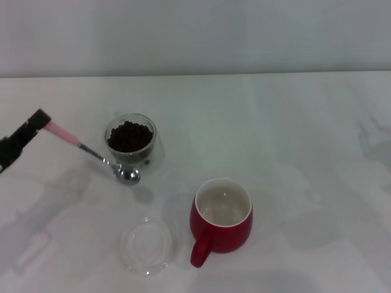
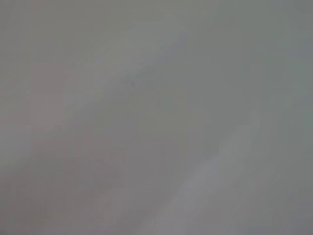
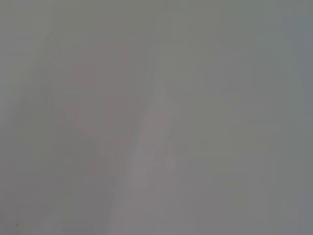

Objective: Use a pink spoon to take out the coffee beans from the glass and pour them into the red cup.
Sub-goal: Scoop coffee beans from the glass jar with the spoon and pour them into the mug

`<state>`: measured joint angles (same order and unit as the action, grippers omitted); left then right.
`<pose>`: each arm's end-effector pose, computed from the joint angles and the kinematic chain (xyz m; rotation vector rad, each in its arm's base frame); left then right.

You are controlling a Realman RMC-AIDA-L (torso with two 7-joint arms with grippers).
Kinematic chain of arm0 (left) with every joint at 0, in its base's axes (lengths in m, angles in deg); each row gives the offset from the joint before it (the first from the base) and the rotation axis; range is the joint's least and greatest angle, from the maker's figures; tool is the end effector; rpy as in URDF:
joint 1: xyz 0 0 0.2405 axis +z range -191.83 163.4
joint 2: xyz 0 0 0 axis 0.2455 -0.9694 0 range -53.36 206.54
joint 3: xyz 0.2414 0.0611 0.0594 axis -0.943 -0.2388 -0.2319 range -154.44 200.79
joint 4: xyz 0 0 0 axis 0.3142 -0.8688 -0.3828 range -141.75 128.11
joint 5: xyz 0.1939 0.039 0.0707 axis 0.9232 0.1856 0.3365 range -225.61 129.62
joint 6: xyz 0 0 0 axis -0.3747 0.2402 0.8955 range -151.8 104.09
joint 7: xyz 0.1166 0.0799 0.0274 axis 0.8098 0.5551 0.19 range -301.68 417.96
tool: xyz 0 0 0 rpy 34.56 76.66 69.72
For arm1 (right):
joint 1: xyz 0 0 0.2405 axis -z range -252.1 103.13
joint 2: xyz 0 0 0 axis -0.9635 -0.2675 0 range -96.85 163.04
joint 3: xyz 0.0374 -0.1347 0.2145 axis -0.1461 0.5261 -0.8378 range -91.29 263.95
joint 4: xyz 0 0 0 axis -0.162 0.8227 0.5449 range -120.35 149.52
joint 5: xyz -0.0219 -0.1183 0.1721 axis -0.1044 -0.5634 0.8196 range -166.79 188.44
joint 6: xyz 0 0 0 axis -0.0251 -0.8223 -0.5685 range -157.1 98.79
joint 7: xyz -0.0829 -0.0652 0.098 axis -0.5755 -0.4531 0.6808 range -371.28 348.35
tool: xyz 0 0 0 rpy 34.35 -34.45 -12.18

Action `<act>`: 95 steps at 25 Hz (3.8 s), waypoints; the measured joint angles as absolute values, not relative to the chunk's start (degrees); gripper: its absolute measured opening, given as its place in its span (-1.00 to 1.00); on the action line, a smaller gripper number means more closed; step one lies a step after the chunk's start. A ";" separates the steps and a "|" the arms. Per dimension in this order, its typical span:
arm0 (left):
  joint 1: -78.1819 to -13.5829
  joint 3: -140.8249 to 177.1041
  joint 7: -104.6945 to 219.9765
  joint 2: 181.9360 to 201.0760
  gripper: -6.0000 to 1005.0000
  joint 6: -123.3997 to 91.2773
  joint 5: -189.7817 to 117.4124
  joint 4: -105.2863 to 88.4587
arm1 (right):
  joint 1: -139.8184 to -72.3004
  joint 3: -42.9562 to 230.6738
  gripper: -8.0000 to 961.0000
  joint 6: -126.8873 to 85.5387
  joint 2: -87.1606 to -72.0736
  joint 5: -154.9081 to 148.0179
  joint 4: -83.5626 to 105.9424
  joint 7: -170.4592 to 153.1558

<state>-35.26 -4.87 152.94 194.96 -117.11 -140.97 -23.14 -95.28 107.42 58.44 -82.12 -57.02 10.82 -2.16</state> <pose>-0.3063 0.2858 0.0180 -1.9569 -1.2097 -1.4895 0.3492 0.2919 0.0554 -1.5935 0.1623 0.6904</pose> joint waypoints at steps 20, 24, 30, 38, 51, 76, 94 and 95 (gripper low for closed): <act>-52.53 -4.87 135.43 190.52 -0.74 -98.86 -126.06 -35.24 | -95.07 107.69 -0.33 60.63 -82.13 -57.41 13.62 -1.82; -54.21 -4.94 133.68 190.57 -0.74 -97.19 -122.90 -36.83 | -95.05 107.69 -0.33 60.64 -82.13 -57.31 13.62 -1.76; -55.27 -8.23 132.12 190.47 -0.74 -95.43 -120.80 -38.93 | -95.11 107.69 -0.33 60.68 -82.13 -57.41 13.75 -1.70; -55.33 -14.36 129.25 190.49 -0.73 -90.42 -120.22 -39.85 | -94.82 107.69 -0.33 60.62 -82.13 -57.48 14.47 -1.63; -54.75 -14.59 129.36 192.25 -0.74 -87.22 -118.51 -39.25 | -94.65 107.69 -0.33 60.12 -82.04 -57.56 14.52 -1.62; -52.29 -13.92 123.92 195.25 -0.74 -84.06 -125.50 -34.35 | -94.41 107.69 -0.32 59.16 -82.04 -57.55 15.36 -1.68; -45.85 -13.92 121.33 195.25 -0.73 -84.49 -136.47 -28.71 | -94.08 107.60 -0.31 59.17 -81.99 -57.41 15.18 -1.71; -45.41 -13.91 121.34 195.25 -0.74 -84.60 -137.07 -28.69 | -94.08 107.66 -0.31 59.17 -81.99 -57.41 15.12 -1.71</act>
